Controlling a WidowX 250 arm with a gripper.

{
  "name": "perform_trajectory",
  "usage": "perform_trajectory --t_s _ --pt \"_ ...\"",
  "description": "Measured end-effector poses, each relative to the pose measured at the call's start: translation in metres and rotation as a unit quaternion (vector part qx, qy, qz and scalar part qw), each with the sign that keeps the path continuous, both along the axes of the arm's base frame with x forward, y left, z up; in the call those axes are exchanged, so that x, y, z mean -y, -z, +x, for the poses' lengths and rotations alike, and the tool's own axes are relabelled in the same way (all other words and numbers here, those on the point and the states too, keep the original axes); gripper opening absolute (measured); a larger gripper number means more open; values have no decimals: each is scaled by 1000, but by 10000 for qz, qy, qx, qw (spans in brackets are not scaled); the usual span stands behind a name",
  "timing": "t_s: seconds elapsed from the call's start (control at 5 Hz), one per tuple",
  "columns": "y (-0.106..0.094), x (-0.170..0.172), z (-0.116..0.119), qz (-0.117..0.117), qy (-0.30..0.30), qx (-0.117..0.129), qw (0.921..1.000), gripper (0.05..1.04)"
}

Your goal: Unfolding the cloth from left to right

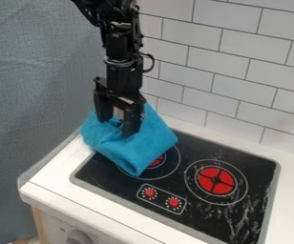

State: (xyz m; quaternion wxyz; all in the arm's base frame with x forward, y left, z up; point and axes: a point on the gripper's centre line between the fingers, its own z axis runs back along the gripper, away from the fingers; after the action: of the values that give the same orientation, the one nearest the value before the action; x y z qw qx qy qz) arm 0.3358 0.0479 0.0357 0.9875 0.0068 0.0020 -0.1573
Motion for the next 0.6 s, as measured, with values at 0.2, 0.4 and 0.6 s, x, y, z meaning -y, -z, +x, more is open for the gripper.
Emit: perform_trajectory --t_s 0.2,0.4,0.6 --pt "9 -1 2 -3 0 -123 9999 987" --pt "11 -2 2 36 30 -167 9998 902" --pt "16 -2 2 43 -8 -221 9997 691"
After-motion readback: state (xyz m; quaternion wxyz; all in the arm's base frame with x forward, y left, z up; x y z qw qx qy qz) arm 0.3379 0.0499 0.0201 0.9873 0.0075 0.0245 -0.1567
